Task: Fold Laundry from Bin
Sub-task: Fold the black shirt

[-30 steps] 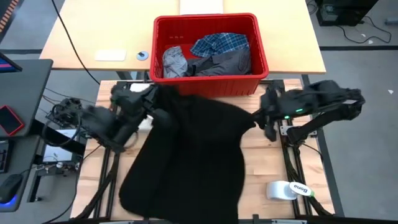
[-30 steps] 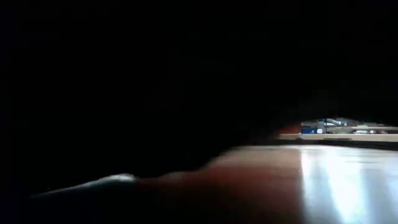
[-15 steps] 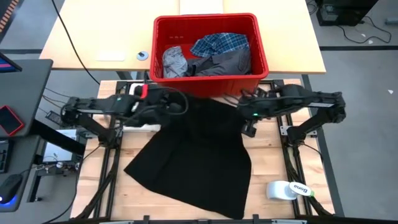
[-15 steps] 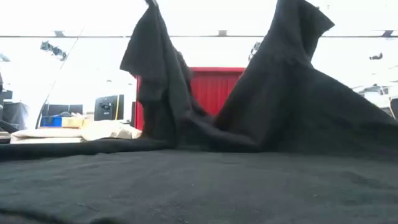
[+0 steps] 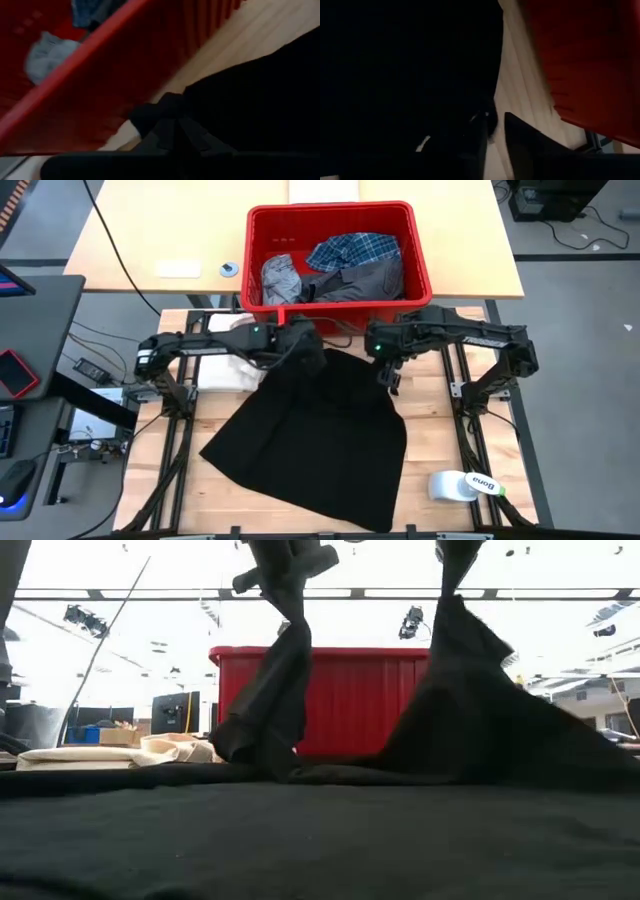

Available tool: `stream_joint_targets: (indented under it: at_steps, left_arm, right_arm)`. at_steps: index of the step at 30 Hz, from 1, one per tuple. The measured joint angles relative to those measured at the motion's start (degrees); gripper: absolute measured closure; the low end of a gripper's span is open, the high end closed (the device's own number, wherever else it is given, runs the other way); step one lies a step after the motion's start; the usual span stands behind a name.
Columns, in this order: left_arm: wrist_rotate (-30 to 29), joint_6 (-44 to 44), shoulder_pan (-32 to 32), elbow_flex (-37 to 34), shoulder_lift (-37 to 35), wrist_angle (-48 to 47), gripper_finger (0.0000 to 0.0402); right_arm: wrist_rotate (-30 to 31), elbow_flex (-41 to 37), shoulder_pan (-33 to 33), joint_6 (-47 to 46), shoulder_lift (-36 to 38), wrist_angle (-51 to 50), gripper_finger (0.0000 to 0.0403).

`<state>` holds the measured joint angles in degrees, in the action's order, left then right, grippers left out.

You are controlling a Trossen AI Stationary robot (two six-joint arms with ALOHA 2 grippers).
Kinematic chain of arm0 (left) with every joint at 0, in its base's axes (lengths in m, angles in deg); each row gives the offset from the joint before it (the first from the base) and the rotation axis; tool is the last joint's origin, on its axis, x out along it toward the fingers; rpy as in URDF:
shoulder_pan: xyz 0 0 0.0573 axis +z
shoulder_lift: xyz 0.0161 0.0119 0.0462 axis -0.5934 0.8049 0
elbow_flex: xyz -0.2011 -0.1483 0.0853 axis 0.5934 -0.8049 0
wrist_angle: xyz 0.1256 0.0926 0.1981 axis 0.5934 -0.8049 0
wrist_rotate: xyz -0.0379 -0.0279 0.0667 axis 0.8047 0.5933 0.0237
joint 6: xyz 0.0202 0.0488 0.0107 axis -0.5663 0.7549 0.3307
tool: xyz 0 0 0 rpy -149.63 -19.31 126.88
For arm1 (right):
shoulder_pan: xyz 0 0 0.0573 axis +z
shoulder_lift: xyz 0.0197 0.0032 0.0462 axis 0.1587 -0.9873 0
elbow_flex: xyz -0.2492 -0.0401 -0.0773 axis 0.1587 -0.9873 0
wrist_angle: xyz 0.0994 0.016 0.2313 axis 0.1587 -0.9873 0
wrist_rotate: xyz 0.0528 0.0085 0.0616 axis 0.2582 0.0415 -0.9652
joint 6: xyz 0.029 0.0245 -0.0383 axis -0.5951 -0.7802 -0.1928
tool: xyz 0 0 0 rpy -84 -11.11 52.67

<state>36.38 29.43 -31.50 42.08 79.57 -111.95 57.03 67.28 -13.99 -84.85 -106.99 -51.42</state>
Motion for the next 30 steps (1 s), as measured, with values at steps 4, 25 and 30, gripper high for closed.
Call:
stream_joint_targets:
  at_steps: [4,25,30]
  left_arm:
    - [4.4,1.7,0.6,0.0,-0.6,1.5,0.0317]
    - [19.9,-11.2,-20.4,-10.4,-10.1,-5.3,0.0107]
    - [25.7,-21.7,-28.4,-21.3,-9.9,2.8,0.0115]
  right_arm:
    - [0.3,0.0,-2.2,0.3,2.2,0.0,0.0248]
    - [-11.2,-23.7,8.7,-6.5,4.8,31.6,0.0159]
    - [-11.1,-39.4,9.1,-5.4,4.8,50.3,0.016]
